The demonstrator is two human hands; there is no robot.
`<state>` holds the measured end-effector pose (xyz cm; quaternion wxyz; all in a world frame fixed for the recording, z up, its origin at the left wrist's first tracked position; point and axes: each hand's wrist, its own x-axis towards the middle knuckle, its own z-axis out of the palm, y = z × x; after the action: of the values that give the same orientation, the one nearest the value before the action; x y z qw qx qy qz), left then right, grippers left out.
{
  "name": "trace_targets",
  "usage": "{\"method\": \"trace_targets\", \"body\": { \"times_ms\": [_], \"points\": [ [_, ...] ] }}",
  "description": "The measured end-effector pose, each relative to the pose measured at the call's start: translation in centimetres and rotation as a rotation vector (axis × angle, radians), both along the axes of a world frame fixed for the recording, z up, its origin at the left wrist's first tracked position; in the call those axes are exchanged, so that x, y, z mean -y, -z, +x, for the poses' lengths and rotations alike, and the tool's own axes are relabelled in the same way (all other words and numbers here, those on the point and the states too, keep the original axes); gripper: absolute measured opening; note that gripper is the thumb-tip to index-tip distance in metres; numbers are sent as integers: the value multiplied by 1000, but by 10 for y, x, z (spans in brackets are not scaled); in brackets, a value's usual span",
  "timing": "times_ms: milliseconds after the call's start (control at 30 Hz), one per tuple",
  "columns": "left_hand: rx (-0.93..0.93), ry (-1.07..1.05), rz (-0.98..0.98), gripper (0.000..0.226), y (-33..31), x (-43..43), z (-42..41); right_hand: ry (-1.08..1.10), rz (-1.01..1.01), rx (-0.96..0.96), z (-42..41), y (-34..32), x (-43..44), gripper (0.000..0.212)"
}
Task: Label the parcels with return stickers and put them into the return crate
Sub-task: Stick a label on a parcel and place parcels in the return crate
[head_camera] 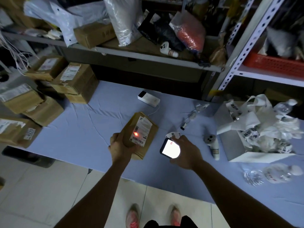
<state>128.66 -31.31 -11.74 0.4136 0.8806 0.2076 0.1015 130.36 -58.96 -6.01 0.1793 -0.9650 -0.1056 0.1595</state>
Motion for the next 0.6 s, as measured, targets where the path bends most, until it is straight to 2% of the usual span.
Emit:
{"method": "trace_targets", "body": {
  "times_ms": [100, 267, 600],
  "points": [
    [-3, 14, 20, 77, 1, -8, 0, -33, -52, -5, -6, -5, -2, 98],
    [-12, 80, 37, 89, 2, -7, -8, -45, -137, 7, -15, -6, -3, 99],
    [-23, 12, 56, 84, 2, -10, -9, 29, -123, 43, -28, -2, 3, 101]
  ]
}}
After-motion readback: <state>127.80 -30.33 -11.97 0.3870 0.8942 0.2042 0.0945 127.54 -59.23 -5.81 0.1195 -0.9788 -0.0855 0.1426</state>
